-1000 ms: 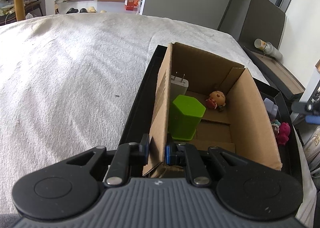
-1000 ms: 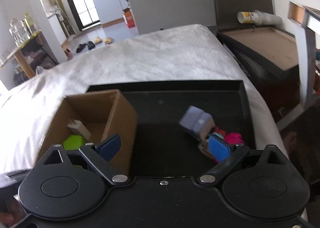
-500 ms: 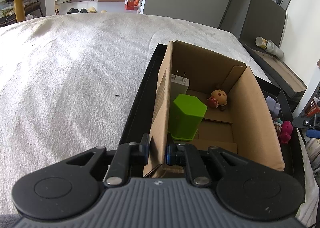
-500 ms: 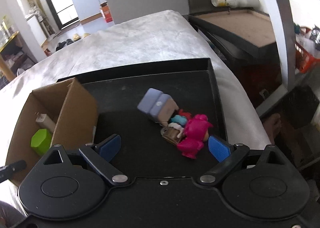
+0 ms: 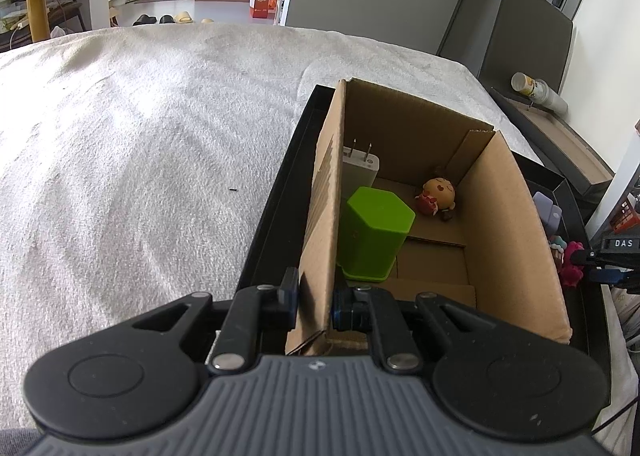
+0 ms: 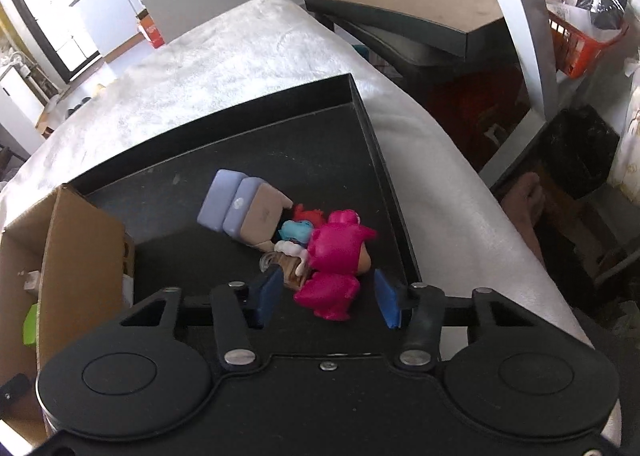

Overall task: Organize rigid objects
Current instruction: 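Move the right gripper to the pink dinosaur figure and grasp it, then lift the pink dinosaur with the right gripper and carry it over the box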

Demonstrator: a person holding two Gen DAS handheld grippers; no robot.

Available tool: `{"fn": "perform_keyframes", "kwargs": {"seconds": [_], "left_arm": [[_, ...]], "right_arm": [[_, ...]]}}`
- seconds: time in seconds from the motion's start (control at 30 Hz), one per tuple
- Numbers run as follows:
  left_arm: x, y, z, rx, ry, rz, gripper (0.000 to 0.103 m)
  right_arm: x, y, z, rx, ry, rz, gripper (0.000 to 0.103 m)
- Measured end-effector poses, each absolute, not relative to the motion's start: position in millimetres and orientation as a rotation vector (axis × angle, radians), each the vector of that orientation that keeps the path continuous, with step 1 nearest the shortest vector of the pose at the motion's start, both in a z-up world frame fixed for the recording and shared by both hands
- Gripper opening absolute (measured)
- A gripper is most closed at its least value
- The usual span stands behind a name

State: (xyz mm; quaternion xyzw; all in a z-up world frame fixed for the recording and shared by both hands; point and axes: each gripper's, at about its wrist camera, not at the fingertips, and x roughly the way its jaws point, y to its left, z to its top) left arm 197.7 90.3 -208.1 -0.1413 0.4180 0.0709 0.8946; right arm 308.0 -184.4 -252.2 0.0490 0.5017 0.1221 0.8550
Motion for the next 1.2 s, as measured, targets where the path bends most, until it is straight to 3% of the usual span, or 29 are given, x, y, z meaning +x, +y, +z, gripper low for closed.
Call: {"fn": "perform_keyframes", "kwargs": {"seconds": [0.13, 0.2, 1.03, 1.13, 1.2], "left_arm": [[198, 90, -208, -0.293, 0.867, 0.147, 0.013], [198, 90, -208, -0.293, 0.867, 0.148, 0.013], [196, 89, -208, -0.290, 0.870, 0.150, 0.013], [195, 89, -208, -0.290, 0.870, 0.150, 0.013], [195, 89, -208, -0.290, 0.870, 0.150, 0.013]], "right_arm": [[316, -184, -260, 0.116, 1.093, 0.244, 0.035], [317, -186, -262, 0.138, 1.111, 0.235, 0.034], [272, -197, -262, 0.193, 1.290, 0.329, 0.034], [272, -197, -263, 0.207, 1.297, 0.350, 0.036], [274, -197, -264, 0.228, 1.304, 0.369, 0.044]]}}
